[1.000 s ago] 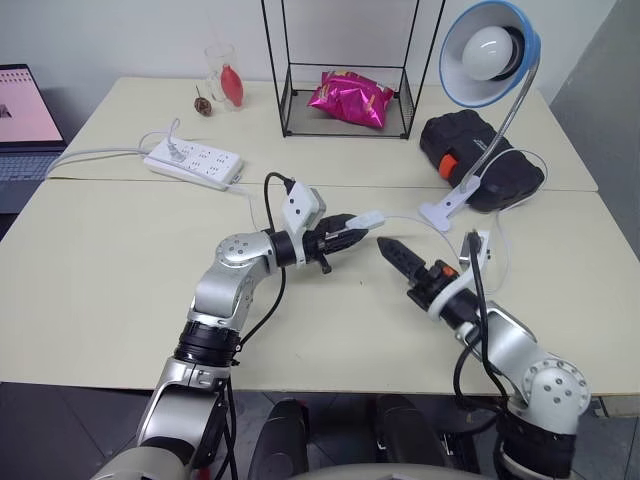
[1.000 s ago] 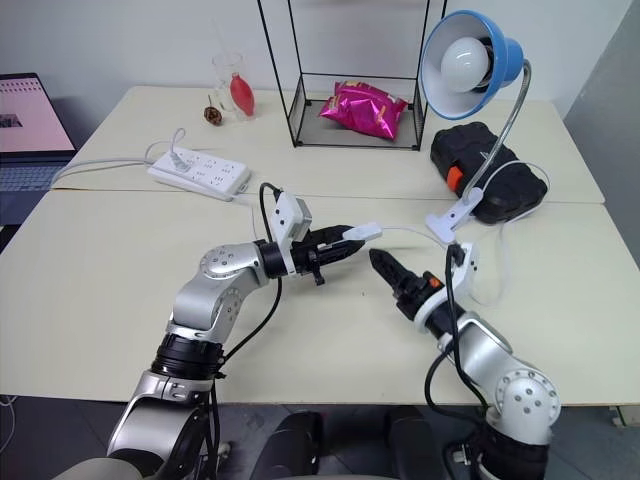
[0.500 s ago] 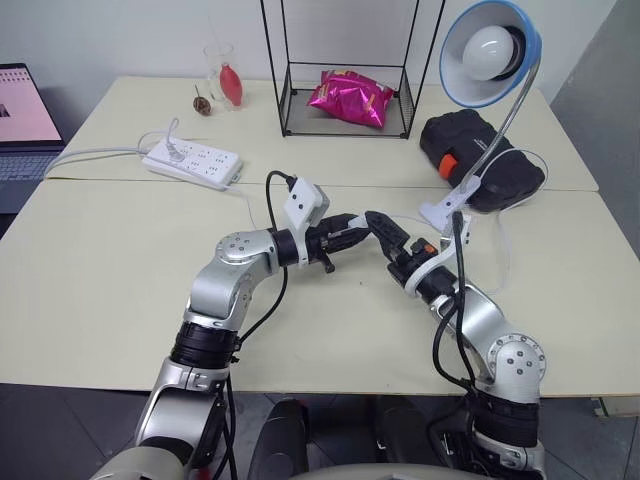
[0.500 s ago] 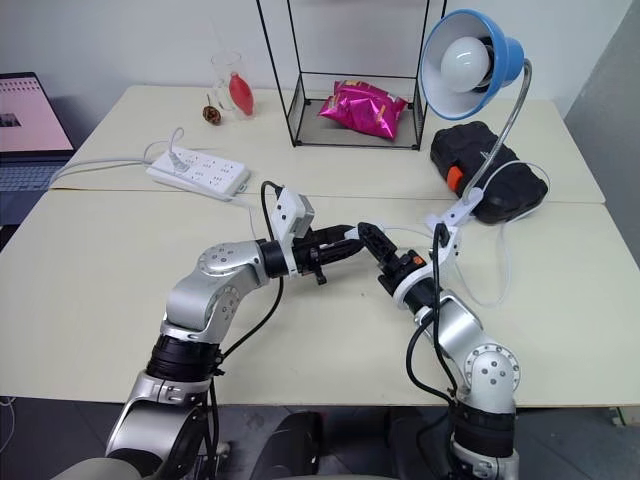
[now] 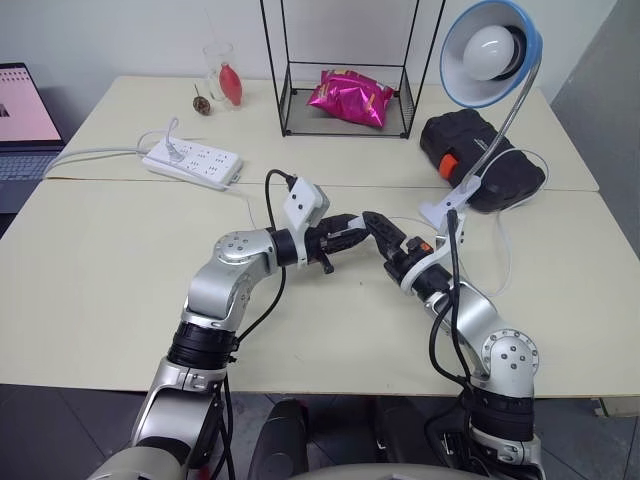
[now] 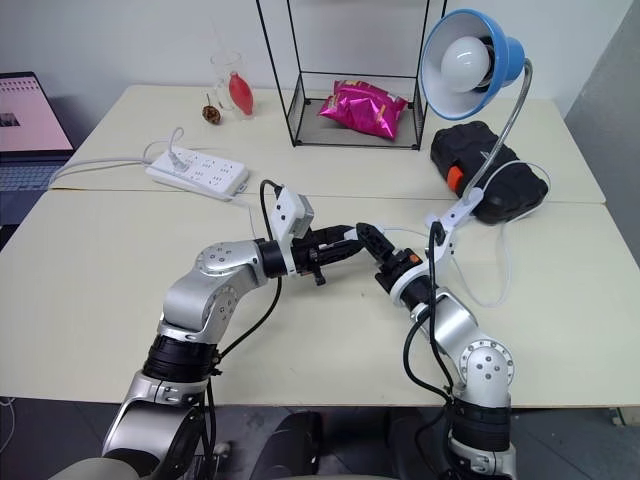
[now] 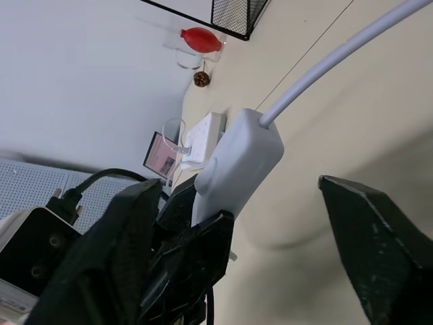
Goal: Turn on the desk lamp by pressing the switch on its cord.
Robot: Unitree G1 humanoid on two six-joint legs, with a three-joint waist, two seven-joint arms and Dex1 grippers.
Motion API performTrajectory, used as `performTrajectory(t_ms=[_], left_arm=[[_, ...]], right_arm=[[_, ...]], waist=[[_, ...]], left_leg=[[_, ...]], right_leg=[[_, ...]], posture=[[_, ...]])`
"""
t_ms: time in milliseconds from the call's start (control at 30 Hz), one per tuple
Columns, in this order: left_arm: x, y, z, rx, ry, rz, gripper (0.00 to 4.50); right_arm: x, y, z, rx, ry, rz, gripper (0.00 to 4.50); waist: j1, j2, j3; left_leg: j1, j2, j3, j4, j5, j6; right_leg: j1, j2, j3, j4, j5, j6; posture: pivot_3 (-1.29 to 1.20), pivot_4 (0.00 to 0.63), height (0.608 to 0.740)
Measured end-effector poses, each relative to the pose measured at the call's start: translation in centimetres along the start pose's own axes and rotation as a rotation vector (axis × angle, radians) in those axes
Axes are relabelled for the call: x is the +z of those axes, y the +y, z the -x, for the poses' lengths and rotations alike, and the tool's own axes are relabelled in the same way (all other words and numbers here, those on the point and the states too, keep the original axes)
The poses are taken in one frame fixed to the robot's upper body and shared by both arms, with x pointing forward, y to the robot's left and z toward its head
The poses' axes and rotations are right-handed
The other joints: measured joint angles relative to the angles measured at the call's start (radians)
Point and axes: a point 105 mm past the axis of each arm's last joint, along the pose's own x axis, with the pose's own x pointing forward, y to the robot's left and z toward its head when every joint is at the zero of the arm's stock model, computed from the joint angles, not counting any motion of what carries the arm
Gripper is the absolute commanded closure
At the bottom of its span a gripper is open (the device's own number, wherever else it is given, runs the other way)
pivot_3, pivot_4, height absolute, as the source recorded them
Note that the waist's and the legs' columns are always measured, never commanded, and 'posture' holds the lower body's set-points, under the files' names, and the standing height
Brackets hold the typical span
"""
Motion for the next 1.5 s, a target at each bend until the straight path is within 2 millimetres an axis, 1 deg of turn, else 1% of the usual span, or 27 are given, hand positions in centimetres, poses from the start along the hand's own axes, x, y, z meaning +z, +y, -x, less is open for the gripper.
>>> performTrajectory(t_ms=[167,233,300,333,433,833,900,967,1033,1067,1233,1267,1300,1400,1500], left_arm=[[0.1,0.0,0.1,-0.002,0.001,-0.005,3.4],[0.0,0.0,0.1,-0.002,0.005,-0.005,3.4],[-0.2,-0.1,0.1,-0.004,0.01,-0.004,3.4],[-0.2,-0.1,0.1,-0.002,0.01,-0.005,3.4],[-0.3,0.0,0.3,0.002,0.011,-0.01,3.4],[-0.4,0.1,0.5,0.009,0.011,-0.02,3.4],[-0.4,0.1,0.5,0.009,0.011,-0.02,3.4],[-0.4,-0.1,0.4,0.004,0.01,-0.025,3.4],[-0.2,-0.3,0.3,-0.005,0.005,-0.036,3.4],[-0.1,-0.4,0.3,-0.006,0.001,-0.042,3.4],[-0.3,-0.3,0.3,-0.002,0.004,-0.049,3.4],[-0.3,-0.3,0.3,-0.002,0.003,-0.056,3.4],[-0.4,-0.2,0.3,-0.001,0.004,-0.059,3.4],[-1.2,0.5,0.4,0.014,0.027,-0.055,3.4],[-2.5,1.0,0.5,0.0,0.074,-0.081,3.4]], right_arm=[[-0.2,0.0,-0.1,0.001,0.007,0.0,2.5],[-0.3,0.2,-0.1,0.008,0.014,-0.004,2.83],[-0.4,0.4,-0.2,0.013,0.019,-0.001,3.27],[-0.5,0.5,-0.2,0.02,0.023,-0.004,3.57],[-0.6,0.7,-0.2,0.032,0.03,-0.014,3.98],[-0.7,0.6,-0.4,0.029,0.044,-0.032,4.0],[-0.6,0.6,-0.4,0.028,0.045,-0.036,3.29],[-0.6,0.5,-0.3,0.023,0.047,-0.031,2.95],[-0.5,0.3,-0.2,0.019,0.051,-0.022,2.45],[-0.4,0.2,-0.1,0.016,0.052,-0.018,2.36],[-0.4,-0.8,1.3,-0.005,0.099,0.033,1.28],[-0.2,-1.1,1.7,-0.012,0.109,0.051,0.92],[-0.2,-1.2,2.0,-0.016,0.122,0.074,0.79],[0.4,-1.5,3.8,-0.019,0.186,0.238,0.11],[0.7,-0.8,6.0,0.028,0.301,0.527,0.0]], waist=[[0.0,0.0,0.0],[0.0,0.0,0.0],[0.0,0.0,0.0],[0.0,0.0,0.0],[0.0,0.0,0.0],[0.0,0.0,0.0],[0.0,0.0,0.0],[0.0,0.0,0.0],[0.0,0.0,0.0],[0.0,0.0,0.0],[0.0,0.0,0.0],[-0.001,0.0,0.0],[0.0,0.0,0.0],[0.001,0.0,0.0],[0.002,0.0,0.0]], left_leg=[[0.0,0.0,0.0,0.0,0.0,0.0],[0.0,0.0,0.0,0.0,0.0,0.0],[0.0,0.0,0.0,0.0,0.0,0.0],[0.0,0.0,0.0,-0.001,0.0,0.0],[0.0,0.0,0.0,-0.001,0.0,0.0],[0.0,0.0,0.0,-0.002,0.0,0.0],[0.0,0.0,0.0,-0.003,0.0,0.0],[0.0,0.0,0.0,-0.003,0.0,0.0],[0.0,0.0,0.0,-0.003,0.0,0.0],[-0.001,0.0,0.001,-0.004,0.0,0.0],[-0.002,0.0,0.001,-0.005,0.0,0.0],[-0.002,0.0,0.001,-0.005,0.0,0.0],[-0.002,0.0,0.001,-0.005,0.0,0.0],[-0.002,-0.001,0.001,-0.005,0.0,0.0],[-0.002,-0.001,0.001,-0.006,0.0,0.0]], right_leg=[[0.0,0.0,0.0,0.0,0.0,0.0],[0.0,0.0,0.0,0.0,0.0,0.0],[0.0,0.0,0.0,0.0,0.0,0.0],[0.0,0.0,0.0,0.0,0.0,0.0],[-0.001,0.0,0.0,0.0,0.0,-0.001],[-0.001,0.0,0.0,0.0,-0.001,-0.001],[-0.001,0.0,0.0,-0.001,-0.001,-0.001],[-0.001,0.0,0.0,-0.001,-0.001,-0.001],[-0.002,0.0,0.0,-0.001,-0.001,-0.001],[-0.003,0.0,0.0,-0.001,-0.001,-0.001],[-0.004,0.0,0.001,-0.001,-0.001,-0.002],[-0.004,0.0,0.001,-0.001,-0.001,-0.002],[-0.004,0.0,0.0,-0.001,-0.001,-0.002],[-0.005,-0.001,0.001,-0.001,-0.001,-0.001],[-0.005,0.0,0.0,-0.002,-0.002,-0.001]], posture=[[0.0,0.15,0.74],[0.0,0.15,0.74],[0.0,0.15,0.74],[0.0,0.15,0.74],[0.0,0.15,0.74],[0.0,0.15,0.74],[0.0,0.15,0.74],[0.0,0.15,0.74],[0.0,0.15,0.74],[0.0,0.15,0.74],[0.0,0.15,0.74],[0.0,0.15,0.74],[0.0,0.15,0.74],[0.0,0.15,0.74],[0.0,0.15,0.74]])
